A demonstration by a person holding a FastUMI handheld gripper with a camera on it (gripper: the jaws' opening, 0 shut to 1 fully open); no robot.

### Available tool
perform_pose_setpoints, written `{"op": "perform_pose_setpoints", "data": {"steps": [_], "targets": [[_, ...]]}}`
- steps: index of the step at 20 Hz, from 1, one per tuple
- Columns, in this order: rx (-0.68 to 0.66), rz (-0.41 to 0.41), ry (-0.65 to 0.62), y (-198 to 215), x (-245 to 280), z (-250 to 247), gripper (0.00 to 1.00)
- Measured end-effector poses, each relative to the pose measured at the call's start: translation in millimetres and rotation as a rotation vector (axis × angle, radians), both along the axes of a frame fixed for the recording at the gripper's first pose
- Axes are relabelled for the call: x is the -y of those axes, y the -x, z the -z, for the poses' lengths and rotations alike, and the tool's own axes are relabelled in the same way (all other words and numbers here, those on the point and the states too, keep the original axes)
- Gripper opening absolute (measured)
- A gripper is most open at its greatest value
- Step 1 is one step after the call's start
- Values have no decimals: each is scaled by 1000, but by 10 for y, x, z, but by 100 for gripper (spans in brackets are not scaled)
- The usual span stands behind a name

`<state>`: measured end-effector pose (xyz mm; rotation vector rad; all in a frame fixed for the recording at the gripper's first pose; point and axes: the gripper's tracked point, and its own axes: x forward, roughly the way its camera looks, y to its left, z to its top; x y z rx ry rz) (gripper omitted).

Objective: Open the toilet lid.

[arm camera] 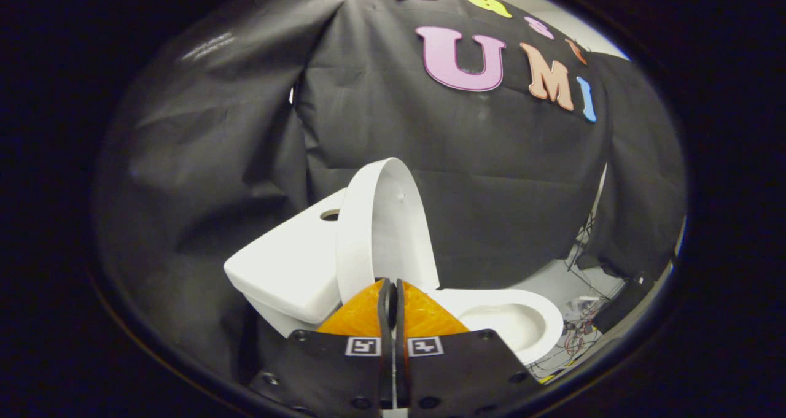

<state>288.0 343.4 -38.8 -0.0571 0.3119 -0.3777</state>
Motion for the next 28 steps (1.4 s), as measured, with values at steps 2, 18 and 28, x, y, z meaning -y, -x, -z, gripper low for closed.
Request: {"op": "perform_pose_setpoints", "data": {"steps": [2, 18, 28], "targets": [[6, -8, 18, 44, -2, -14, 3], [56, -238, -77, 342, 36, -110, 43], [124, -189, -27, 1035, 672, -409, 92]]}}
